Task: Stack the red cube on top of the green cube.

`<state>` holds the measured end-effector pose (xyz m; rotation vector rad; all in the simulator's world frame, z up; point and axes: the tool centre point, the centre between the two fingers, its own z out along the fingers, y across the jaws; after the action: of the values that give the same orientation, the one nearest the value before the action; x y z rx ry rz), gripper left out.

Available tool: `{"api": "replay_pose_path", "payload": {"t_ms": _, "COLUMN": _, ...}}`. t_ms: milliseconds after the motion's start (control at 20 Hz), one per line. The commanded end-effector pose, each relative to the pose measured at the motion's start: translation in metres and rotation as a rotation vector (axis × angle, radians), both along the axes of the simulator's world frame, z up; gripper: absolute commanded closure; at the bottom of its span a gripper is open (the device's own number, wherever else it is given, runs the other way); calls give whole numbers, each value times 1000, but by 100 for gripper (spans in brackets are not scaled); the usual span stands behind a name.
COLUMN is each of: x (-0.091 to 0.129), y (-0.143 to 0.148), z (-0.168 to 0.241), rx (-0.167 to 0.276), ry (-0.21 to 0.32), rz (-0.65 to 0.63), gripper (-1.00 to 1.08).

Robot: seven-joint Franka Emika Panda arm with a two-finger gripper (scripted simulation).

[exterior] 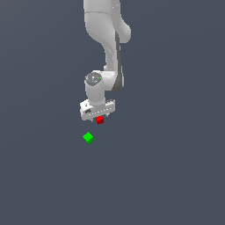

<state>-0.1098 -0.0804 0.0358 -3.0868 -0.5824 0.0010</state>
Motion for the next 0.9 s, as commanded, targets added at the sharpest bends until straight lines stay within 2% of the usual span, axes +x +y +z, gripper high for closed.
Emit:
{"api": "replay_pose_path", "payload": {"t_ms": 0, "x": 0, "y": 0, "z": -9, "rx": 0, "ry": -1, "rz": 1, "gripper": -92}}
{"api": "replay_pose_path", "payload": {"t_ms": 250, "x": 1, "y": -1, "z": -16, "rx": 0, "ry": -1, "rz": 2, "gripper": -92}}
{"api": "replay_pose_path", "payload": {"t_ms": 300, "x": 1, "y": -1, "z": -16, "rx": 0, "ry": -1, "rz": 2, "gripper": 108}}
{"api": "replay_pose_path", "payload": {"t_ms": 850, "x": 1, "y": -1, "z": -15, "rx": 0, "ry": -1, "rz": 1, "gripper": 108}}
